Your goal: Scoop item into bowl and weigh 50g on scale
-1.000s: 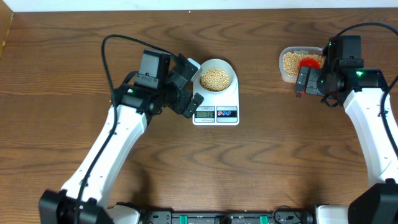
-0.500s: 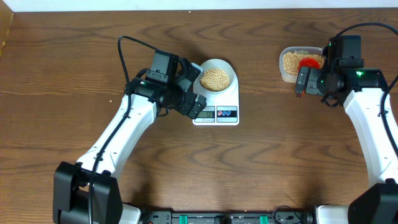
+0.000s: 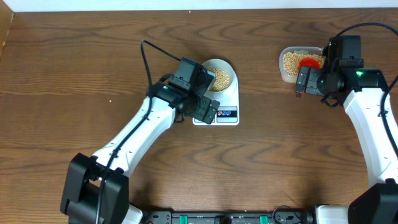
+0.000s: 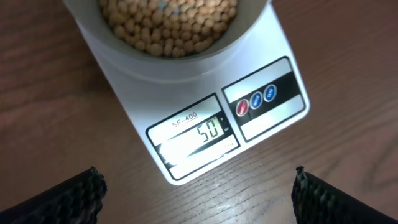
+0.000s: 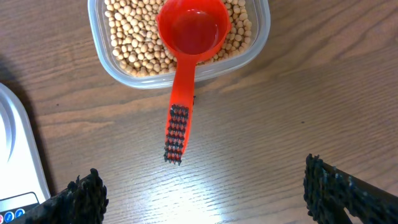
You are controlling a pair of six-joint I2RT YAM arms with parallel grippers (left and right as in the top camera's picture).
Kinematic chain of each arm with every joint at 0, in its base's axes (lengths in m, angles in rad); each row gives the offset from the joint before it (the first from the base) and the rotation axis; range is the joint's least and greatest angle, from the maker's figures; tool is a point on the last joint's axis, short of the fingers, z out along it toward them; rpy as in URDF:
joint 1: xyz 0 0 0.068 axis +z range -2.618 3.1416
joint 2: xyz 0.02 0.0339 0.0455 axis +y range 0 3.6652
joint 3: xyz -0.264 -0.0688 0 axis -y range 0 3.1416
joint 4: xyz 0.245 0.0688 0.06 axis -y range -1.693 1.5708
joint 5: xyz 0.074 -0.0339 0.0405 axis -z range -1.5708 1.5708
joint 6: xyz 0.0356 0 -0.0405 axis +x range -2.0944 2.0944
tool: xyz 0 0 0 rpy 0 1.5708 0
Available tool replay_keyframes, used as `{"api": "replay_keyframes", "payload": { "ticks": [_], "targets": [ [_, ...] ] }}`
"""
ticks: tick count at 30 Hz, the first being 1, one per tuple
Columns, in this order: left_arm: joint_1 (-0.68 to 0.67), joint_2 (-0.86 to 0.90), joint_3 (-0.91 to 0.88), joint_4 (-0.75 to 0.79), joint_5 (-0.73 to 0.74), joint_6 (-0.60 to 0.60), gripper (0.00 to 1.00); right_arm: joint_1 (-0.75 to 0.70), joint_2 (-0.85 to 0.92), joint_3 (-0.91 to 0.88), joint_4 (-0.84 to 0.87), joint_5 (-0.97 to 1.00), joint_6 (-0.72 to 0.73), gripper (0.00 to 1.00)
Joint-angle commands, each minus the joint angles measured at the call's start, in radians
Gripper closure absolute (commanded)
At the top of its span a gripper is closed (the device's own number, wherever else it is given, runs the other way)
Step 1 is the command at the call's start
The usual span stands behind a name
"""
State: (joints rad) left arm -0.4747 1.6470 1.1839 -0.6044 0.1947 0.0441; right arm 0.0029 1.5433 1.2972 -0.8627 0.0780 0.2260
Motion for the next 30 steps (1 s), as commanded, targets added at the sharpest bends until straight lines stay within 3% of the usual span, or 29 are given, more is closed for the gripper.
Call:
{"api": "replay_keyframes", "payload": {
  "ticks": [1, 10, 30],
  "targets": [
    [-0.023, 0.019, -0.002, -0.004, -0.101, -0.113, 0.02, -0.003, -0.019, 0.024, 0.002, -0.002, -0.011, 0.01],
    [-0.038, 0.047, -0.002, -0.004, -0.110, -0.248, 0.02, -0.003, -0.019, 0.024, 0.002, -0.003, -0.011, 0.01],
    [-0.118, 0.053, -0.002, 0.008, -0.163, -0.249, 0.02, -0.002, -0.019, 0.024, 0.002, -0.003, -0.011, 0.01]
  ]
}}
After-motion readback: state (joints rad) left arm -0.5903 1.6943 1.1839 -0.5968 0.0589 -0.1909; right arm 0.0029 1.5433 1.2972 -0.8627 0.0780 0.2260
